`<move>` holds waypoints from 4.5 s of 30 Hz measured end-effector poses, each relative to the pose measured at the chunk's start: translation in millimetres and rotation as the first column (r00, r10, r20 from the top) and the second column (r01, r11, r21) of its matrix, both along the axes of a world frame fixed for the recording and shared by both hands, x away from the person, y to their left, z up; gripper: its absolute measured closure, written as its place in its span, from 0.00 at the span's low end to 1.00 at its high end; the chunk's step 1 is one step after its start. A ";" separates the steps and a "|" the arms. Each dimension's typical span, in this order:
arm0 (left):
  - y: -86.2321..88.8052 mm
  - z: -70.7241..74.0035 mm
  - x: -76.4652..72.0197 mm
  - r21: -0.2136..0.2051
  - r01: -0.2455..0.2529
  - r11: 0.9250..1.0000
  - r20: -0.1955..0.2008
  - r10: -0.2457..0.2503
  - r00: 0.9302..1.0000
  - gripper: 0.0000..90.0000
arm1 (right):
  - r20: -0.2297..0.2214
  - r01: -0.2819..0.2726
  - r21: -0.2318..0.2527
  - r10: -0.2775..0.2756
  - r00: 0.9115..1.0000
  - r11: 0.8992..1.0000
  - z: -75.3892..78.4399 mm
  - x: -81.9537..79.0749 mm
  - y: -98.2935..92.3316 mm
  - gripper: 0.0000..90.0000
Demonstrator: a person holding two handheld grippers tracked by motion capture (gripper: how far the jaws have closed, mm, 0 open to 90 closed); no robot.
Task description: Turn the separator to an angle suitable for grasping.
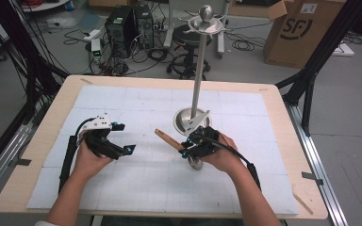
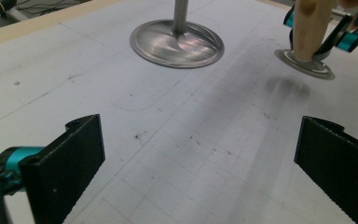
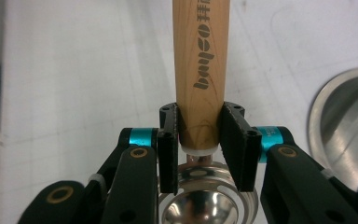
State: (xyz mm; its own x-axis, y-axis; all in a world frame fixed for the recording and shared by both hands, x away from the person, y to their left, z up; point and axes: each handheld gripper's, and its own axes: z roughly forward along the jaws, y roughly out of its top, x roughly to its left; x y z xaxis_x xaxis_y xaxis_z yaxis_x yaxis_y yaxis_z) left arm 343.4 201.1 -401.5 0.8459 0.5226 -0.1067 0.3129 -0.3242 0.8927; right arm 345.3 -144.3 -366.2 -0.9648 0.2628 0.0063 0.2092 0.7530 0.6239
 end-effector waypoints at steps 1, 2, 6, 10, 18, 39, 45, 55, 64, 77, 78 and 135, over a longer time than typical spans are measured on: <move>0.0 0.3 -0.2 -0.001 0.001 1.000 0.001 -0.001 1.000 0.02 | -0.001 0.000 0.024 0.000 1.000 1.000 3.5 -0.6 -2.6 0.76; -0.2 0.8 -0.6 -0.005 0.003 1.000 0.001 -0.003 1.000 0.02 | 0.002 0.001 0.039 -0.001 1.000 0.999 5.7 -1.0 -4.3 0.76; -0.5 3.5 -1.3 -0.017 0.011 1.000 0.007 -0.011 1.000 0.02 | 0.010 -0.009 0.128 0.008 1.000 0.992 16.6 -4.0 -12.6 0.76; -2.9 9.0 -3.3 -0.045 0.037 0.998 0.020 -0.036 0.999 0.02 | 0.026 -0.028 0.182 0.023 0.999 0.983 23.7 -8.3 -17.3 0.76; -10.1 20.6 -8.9 -0.073 0.077 0.994 0.063 -0.072 0.995 0.02 | 0.056 -0.046 0.208 0.035 0.998 0.977 27.1 -18.5 -22.0 0.76; -14.4 26.6 -10.7 -0.177 0.133 0.975 0.093 -0.118 0.989 0.02 | 0.061 -0.025 0.320 0.005 0.998 0.947 18.3 -31.1 -54.9 0.76; -16.5 29.4 -12.3 -0.207 0.155 0.966 0.105 -0.136 0.985 0.02 | 0.077 -0.034 0.327 0.009 0.997 0.944 17.8 -30.8 -50.3 0.76; -28.0 37.7 -15.7 -0.255 0.212 0.943 0.124 -0.185 0.975 0.02 | 0.078 -0.036 0.381 0.006 0.997 0.924 17.2 -30.2 -48.1 0.76; -44.9 43.9 -17.0 -0.279 0.265 0.923 0.139 -0.234 0.962 0.02 | 0.084 -0.046 0.401 0.013 0.996 0.915 19.7 -33.1 -46.8 0.76; -62.9 50.6 -20.2 -0.344 0.314 0.885 0.150 -0.278 0.949 0.02 | 0.104 -0.079 0.410 0.040 0.994 0.909 20.0 -37.6 -33.0 0.76; -64.3 50.6 -20.4 -0.342 0.315 0.885 0.152 -0.279 0.948 0.02 | 0.121 -0.087 0.412 0.040 0.992 0.907 19.9 -37.0 -31.9 0.76; -95.6 51.8 -35.2 -0.304 0.396 0.867 0.202 -0.347 0.916 0.75 | 0.106 -0.108 0.406 0.071 0.992 0.907 12.6 -44.0 -11.4 0.73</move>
